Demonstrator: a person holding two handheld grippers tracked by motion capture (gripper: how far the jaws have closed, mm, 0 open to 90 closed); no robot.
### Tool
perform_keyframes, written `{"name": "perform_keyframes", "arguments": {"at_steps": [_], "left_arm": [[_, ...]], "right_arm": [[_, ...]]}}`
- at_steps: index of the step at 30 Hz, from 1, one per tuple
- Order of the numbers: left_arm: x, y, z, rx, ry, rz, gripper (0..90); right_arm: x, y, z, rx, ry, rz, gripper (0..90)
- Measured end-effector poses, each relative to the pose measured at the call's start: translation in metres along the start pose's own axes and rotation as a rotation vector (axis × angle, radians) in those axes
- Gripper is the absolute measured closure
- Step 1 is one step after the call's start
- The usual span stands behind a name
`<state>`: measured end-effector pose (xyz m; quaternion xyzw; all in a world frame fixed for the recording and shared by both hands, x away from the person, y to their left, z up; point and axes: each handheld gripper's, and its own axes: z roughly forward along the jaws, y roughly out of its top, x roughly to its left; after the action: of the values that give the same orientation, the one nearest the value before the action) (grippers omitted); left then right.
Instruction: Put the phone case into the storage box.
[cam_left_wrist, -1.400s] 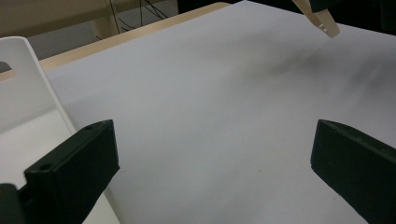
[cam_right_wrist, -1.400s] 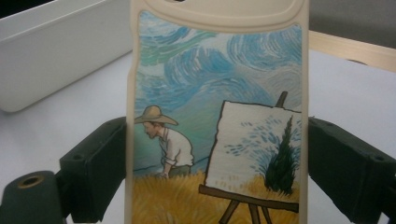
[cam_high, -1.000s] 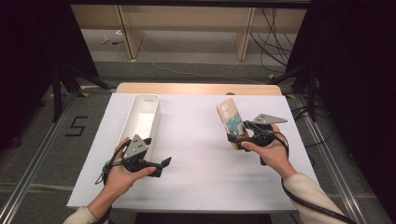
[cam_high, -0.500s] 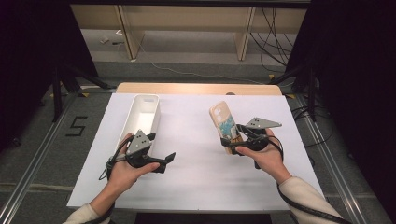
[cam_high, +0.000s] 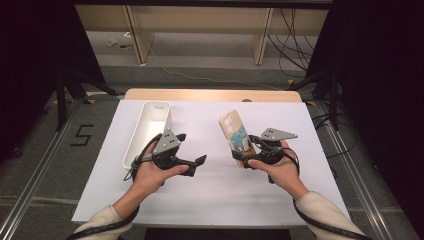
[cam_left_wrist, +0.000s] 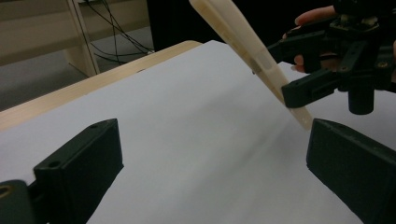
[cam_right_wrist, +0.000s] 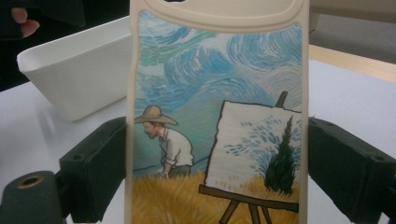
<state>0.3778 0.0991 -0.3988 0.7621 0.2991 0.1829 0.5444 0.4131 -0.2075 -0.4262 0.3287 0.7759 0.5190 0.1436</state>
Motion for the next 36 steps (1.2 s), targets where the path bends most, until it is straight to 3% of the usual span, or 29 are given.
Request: {"name": "perform_keyframes", "arguments": {"at_steps": [9,16,20,36], "left_arm": [[-0.007,0.023,0.024,-0.022,-0.036,-0.002,6.7],[-0.002,0.039,0.038,-0.039,-0.037,-0.012,11.2],[-0.001,0.043,0.042,-0.026,-0.036,-0.045,13.2],[0.002,0.055,0.065,0.019,-0.049,-0.096,22.0]], "right_arm": [[0.008,0.000,0.003,0.001,0.020,-0.012,11.9],[0.013,-0.001,0.006,0.009,0.035,-0.026,11.9],[0.014,-0.001,0.006,0.015,0.034,-0.041,11.9],[0.021,-0.002,0.007,0.029,0.039,-0.096,11.9]]}}
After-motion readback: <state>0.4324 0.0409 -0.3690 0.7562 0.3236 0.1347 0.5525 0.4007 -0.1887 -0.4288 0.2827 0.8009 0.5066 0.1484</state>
